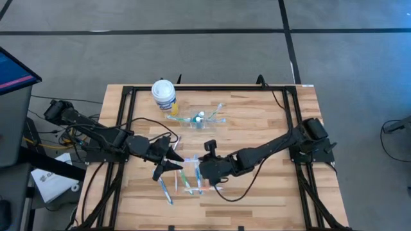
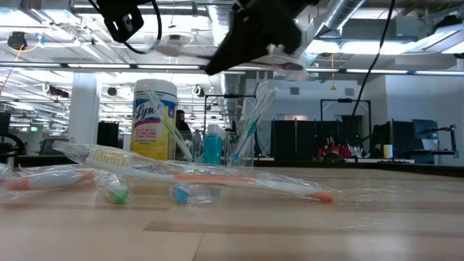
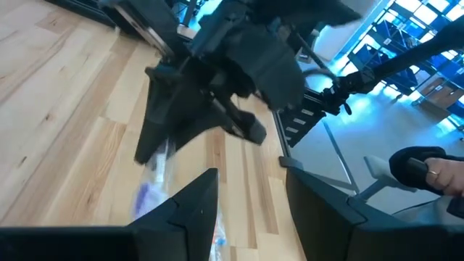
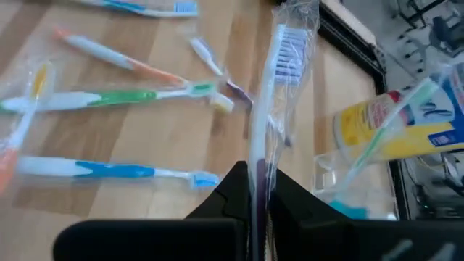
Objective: Pick & Place toothbrushing station
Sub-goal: Put the purple toothbrush into the transparent organizer
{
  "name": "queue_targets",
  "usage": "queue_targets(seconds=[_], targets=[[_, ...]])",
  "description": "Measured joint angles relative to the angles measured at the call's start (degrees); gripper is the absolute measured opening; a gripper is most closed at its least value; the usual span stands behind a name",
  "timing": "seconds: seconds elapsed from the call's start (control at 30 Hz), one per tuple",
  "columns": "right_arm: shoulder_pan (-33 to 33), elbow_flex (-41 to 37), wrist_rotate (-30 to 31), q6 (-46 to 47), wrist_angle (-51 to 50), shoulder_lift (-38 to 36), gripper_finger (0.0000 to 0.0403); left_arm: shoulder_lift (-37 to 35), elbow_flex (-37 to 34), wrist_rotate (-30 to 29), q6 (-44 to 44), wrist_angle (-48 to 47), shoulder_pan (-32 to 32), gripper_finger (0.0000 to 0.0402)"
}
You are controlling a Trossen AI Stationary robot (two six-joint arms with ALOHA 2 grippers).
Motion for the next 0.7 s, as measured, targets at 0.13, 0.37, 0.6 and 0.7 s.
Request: queue_targets(seconds=[0.13, 0.37, 0.6, 0.7], targets=[[0.1, -5.3, -2.7, 0.3, 4.9, -3.9, 0.0013, 0.0, -0.1, 0.0, 1.0, 0.1, 0.0, 0.0158], [-0.1, -13.1, -8.2, 0.7, 18.3, -9.2, 0.0013, 0.0, -0.1, -0.4, 1.7, 1.1, 0.0, 0.0158], [-0.8, -14.5, -10.1, 1.8, 22.2, -10.3, 0.0013, 0.0, -0.1, -1.4, 3.3, 1.6, 0.0, 0.0158], [-1.3, -14.5, -10.8, 2.0, 23.4, -10.3, 0.0013, 0.0, -0.1, -2.2, 4.3, 1.9, 0.0, 0.0158]])
